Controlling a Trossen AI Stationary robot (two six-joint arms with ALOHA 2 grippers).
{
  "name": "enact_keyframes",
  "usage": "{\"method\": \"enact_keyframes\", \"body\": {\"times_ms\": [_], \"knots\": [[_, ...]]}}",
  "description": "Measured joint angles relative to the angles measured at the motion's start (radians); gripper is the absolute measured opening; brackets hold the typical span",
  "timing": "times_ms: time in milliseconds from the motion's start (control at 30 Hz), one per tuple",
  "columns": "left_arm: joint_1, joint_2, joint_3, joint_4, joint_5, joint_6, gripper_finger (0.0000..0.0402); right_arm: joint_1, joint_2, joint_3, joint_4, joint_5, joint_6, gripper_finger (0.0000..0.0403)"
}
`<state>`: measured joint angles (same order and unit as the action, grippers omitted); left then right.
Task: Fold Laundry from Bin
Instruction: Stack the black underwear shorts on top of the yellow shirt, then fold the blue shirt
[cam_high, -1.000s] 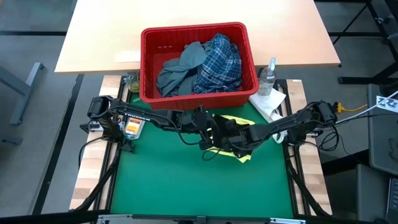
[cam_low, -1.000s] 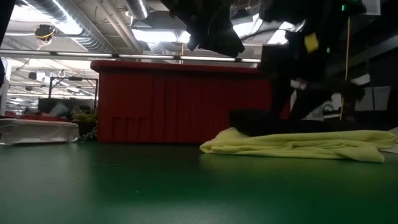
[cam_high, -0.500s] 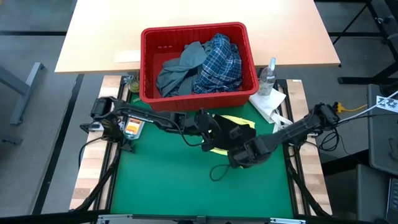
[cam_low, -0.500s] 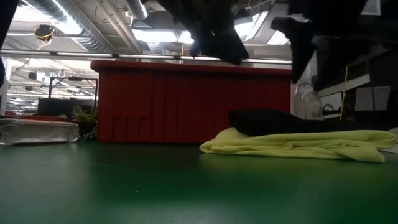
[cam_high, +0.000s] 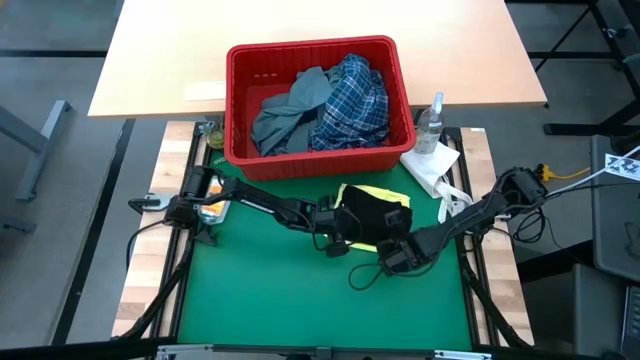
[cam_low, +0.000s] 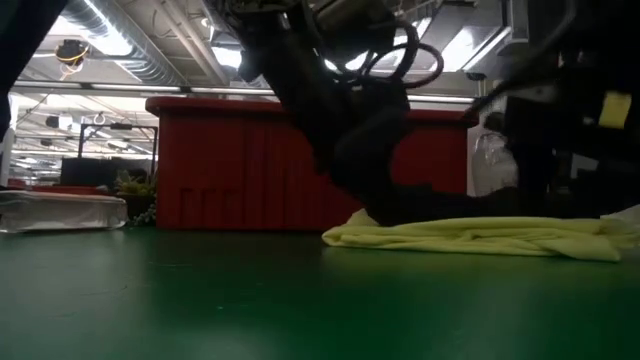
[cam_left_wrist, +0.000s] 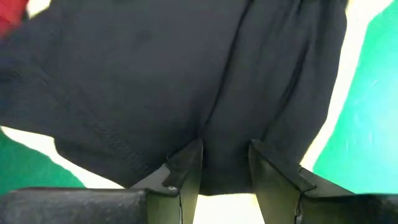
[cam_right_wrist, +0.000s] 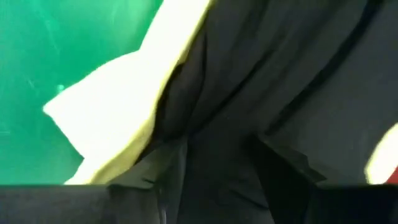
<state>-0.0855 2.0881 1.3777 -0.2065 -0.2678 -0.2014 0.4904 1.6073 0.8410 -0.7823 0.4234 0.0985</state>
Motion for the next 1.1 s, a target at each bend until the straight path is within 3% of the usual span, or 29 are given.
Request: {"method": "enact_keyframes", "body": {"times_ms": [300, 633, 733, 933, 1100], "knots": [[0.002, -0.06, 0.0, -0.043, 0.001, 0.002, 0.0128, 0.0, 0.0, -0.01, -0.072, -0.007, 0.009, 0.0188], [0.025, -0.359, 0.0, -0.124, 0.008, 0.003, 0.0128, 0.0, -0.05, 0.16, -0.321, 0.014, 0.008, 0.0188], [0.065, -0.471, 0.0, -0.126, -0.003, 0.039, 0.0128, 0.0, -0.079, 0.23, -0.367, 0.059, 0.001, 0.0188], [0.197, -0.643, 0.001, -0.113, -0.096, 0.107, 0.0128, -0.022, -0.126, 0.376, -0.468, 0.263, -0.044, 0.0188], [0.309, -0.711, 0.001, -0.123, -0.073, 0.106, 0.0128, -0.118, -0.157, 0.484, -0.466, 0.388, -0.213, 0.0188]]}}
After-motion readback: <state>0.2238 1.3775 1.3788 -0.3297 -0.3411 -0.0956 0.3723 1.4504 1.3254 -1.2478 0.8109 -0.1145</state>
